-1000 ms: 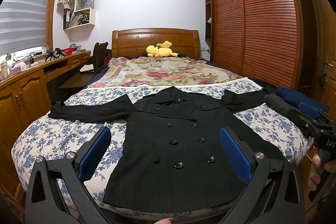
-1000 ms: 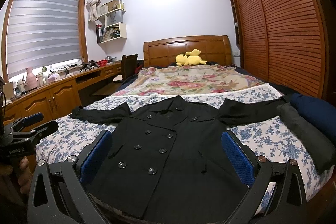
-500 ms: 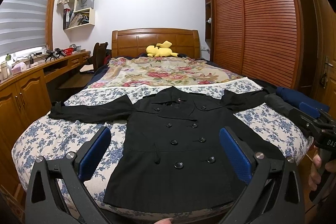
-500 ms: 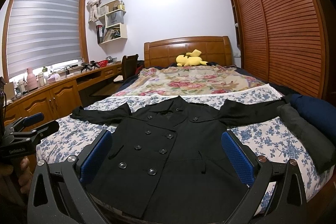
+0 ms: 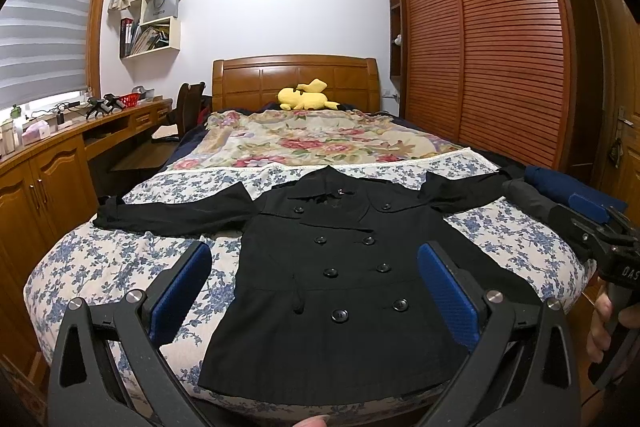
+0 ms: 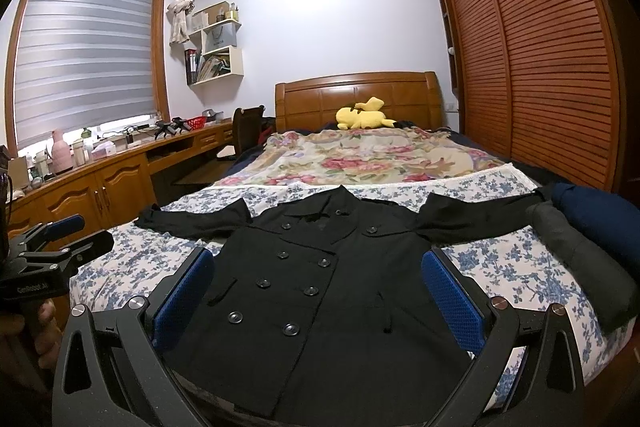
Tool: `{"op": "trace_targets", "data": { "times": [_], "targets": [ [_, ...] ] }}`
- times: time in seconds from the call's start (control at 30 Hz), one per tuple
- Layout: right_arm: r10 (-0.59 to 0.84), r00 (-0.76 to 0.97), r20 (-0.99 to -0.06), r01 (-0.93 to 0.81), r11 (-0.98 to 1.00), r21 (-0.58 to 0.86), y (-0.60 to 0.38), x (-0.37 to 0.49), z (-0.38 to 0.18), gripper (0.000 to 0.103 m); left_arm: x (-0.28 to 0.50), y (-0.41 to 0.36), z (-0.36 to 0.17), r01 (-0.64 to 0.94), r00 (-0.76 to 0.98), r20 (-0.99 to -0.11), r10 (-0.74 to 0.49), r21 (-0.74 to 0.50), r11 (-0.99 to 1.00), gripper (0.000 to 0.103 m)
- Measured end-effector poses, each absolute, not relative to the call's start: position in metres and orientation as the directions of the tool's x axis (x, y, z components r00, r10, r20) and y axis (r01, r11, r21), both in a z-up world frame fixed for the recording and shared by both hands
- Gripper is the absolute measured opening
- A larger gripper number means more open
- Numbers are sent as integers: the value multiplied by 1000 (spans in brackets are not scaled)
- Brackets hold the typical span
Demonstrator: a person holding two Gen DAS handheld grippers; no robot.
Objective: Fold large clothes
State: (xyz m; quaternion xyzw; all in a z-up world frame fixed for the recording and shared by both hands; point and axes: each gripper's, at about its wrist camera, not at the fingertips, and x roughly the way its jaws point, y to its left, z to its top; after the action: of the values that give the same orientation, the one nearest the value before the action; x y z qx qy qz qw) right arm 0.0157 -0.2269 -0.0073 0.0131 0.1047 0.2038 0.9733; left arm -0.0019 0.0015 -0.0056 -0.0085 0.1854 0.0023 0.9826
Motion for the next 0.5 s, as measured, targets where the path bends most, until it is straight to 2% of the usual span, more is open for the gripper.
{"op": "trace_targets", "data": {
  "times": [0.5],
  "targets": [
    [485,840,-245,-494,869,29,-196,82,-23,103,30,44,-39,-70,900,-433,47,-38,997,103]
  ]
}}
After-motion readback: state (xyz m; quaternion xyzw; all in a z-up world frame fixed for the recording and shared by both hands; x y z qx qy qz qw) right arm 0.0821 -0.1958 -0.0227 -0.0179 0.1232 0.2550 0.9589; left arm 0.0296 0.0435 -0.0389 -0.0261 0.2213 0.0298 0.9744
